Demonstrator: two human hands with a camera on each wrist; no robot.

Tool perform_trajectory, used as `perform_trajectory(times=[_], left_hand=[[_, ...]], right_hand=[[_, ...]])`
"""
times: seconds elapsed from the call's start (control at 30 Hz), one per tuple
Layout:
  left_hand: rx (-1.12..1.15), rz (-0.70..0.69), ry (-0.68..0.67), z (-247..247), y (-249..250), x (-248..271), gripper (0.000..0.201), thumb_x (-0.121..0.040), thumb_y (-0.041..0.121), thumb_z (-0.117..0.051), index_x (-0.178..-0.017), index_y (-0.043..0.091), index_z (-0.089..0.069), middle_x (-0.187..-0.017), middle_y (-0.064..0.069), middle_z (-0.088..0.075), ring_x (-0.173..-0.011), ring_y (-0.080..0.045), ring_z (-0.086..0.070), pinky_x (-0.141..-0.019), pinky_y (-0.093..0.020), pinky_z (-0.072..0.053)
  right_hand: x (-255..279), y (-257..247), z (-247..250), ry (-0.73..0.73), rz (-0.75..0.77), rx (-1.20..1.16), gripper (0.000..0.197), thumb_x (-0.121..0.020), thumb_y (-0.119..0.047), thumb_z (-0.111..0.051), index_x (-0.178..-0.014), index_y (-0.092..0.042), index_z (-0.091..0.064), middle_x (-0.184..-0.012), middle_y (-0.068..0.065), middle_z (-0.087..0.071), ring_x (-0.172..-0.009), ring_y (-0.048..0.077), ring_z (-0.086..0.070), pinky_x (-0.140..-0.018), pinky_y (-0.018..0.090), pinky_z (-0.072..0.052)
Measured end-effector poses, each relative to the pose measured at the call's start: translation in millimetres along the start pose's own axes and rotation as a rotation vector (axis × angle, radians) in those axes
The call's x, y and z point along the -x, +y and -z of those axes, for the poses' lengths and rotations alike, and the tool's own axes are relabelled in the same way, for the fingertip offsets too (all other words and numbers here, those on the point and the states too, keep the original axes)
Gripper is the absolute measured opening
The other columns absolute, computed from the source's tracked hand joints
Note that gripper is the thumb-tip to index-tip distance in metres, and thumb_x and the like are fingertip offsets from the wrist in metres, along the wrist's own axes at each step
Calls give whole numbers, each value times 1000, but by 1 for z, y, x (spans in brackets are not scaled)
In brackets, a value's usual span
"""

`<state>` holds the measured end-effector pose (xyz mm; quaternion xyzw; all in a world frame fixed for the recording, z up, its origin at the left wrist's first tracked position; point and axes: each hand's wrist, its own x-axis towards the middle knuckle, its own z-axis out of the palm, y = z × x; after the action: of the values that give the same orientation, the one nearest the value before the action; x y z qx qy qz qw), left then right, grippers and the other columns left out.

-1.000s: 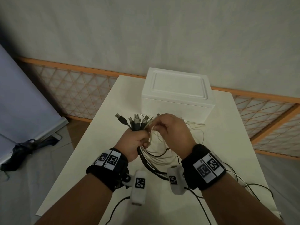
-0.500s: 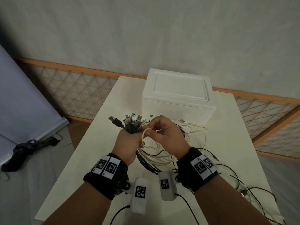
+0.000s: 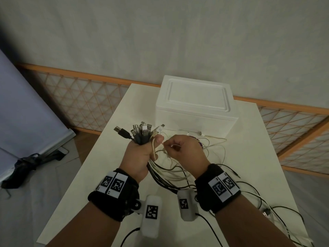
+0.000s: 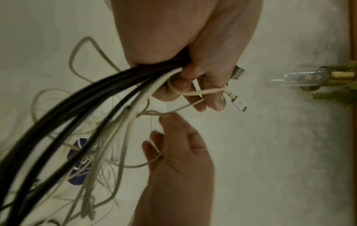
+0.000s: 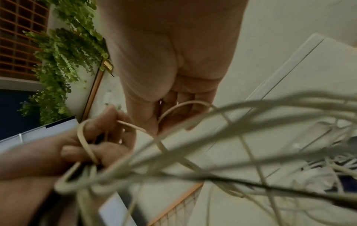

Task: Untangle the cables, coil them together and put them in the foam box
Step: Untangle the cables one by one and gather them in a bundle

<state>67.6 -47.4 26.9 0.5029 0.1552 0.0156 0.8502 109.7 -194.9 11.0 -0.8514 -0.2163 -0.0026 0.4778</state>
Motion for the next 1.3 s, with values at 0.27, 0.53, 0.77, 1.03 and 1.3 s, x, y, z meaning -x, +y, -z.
perform_trajectory(times=[0.27,0.53,0.77,1.03,1.3], left_hand=[[148,-64,8,8,31,2,23,-62,18,-80,-78,10,-65,-83,-6,-65,-37,-1,-39,-38,-15,-32],[241,-118,-68,28,64,-5,50,-33,41,-98,-68,20,-70,-78,6,-69,-36,-1,-30,-40,-15,-28],[171,-3,-188,0,42,13,53,-35,40,-98,-73,14,-74,-78,1,-69,-34,0,-33,-37,-15,-30],[192,-103,-333,27,83,25,44,-44,39,-96,-78,21,-76,-91,9,-71,-34,0,-34,-42,-12,-30],[-79,79,-135,-7,29,12,30,-81,-14,-60,-93,11,-74,-102,-1,-72,-39,-2,-44,-37,-16,-32]], right_hand=[[6,64,18,-280,-233,572,16,-89,-12,-51,-90,-14,-67,-83,1,-62,-80,18,-57,-71,27,-42],[22,100,60,-322,-539,939,27,-93,-21,-43,-109,-16,-64,-116,4,-63,-107,23,-59,-90,32,-46],[-9,-37,19,-299,149,178,20,-83,-35,-71,-101,-33,-65,-98,-11,-65,-81,2,-57,-75,14,-43],[-11,37,36,-215,-262,404,14,-89,-13,-57,-85,-12,-70,-81,-3,-61,-72,13,-54,-69,22,-39],[-19,-51,60,106,-33,-140,11,-87,-3,-63,-85,-7,-72,-79,6,-70,-73,21,-67,-66,33,-53]])
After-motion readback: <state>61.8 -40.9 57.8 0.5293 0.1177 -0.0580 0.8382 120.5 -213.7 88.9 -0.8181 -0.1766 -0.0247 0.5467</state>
